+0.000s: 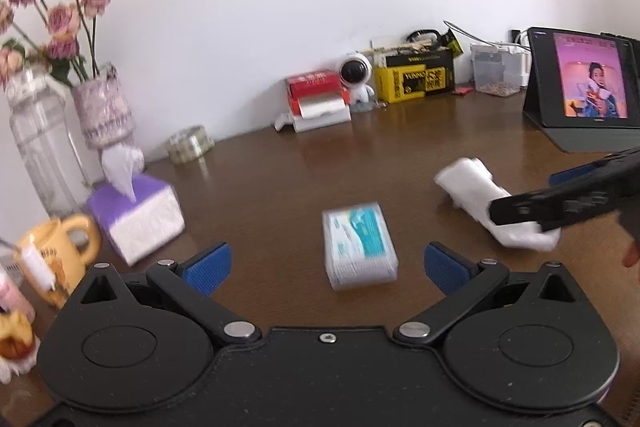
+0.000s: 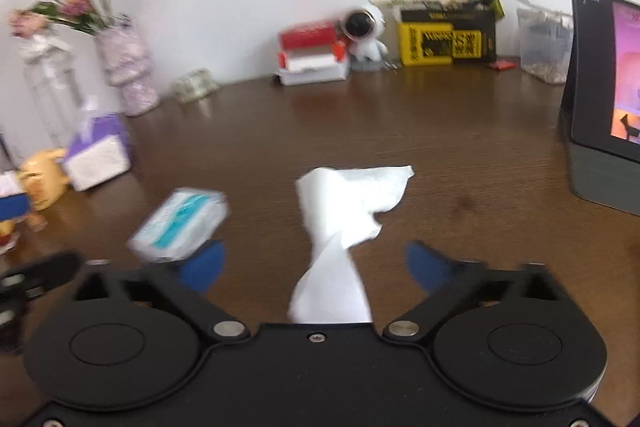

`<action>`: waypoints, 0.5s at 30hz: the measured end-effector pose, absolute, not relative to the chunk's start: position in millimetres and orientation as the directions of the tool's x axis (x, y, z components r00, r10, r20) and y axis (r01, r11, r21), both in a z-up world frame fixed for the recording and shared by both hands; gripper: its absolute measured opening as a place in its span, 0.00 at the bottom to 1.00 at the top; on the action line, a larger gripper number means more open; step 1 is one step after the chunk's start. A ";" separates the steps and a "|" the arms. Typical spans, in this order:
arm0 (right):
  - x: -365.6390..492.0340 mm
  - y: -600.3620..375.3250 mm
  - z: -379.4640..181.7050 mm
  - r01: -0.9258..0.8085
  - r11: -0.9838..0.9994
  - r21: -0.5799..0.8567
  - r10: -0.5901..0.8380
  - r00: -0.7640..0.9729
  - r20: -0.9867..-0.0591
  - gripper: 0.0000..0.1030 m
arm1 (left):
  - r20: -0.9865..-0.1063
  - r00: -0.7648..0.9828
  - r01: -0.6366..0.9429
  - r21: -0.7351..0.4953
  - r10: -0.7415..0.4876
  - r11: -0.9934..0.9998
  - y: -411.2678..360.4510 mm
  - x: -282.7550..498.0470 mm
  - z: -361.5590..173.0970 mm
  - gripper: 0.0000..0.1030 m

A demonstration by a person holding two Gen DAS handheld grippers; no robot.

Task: Clean container
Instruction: 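Open the left gripper off the floss box while the right gripper drops the wipe on the table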

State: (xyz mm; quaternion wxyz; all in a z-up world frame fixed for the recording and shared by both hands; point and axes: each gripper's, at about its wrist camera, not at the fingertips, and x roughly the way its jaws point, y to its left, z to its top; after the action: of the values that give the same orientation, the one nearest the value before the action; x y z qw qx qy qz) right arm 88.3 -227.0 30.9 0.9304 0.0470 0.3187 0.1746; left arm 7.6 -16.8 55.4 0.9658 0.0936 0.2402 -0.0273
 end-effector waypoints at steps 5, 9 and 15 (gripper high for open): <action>56.0 -230.2 22.2 -0.300 0.939 0.170 0.341 0.737 -0.584 1.00 | -0.495 0.868 0.120 0.131 -0.040 0.984 -18.7 -17.2 37.6 1.00; 30.2 -232.8 15.2 -0.304 0.941 0.147 0.330 0.737 -0.589 1.00 | -0.491 0.871 0.116 0.146 -0.030 0.982 -25.3 -32.5 23.4 1.00; -8.6 -236.6 4.7 -0.310 0.944 0.112 0.313 0.739 -0.597 1.00 | -0.481 0.876 0.114 0.143 -0.032 0.983 -29.8 -36.9 10.7 1.00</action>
State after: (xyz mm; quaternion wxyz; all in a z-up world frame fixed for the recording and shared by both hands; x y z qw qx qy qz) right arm -8.6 -236.6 4.7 0.9323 0.0026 0.3206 0.1671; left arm -36.9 -29.8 10.7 0.9649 0.0838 0.2459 -0.0378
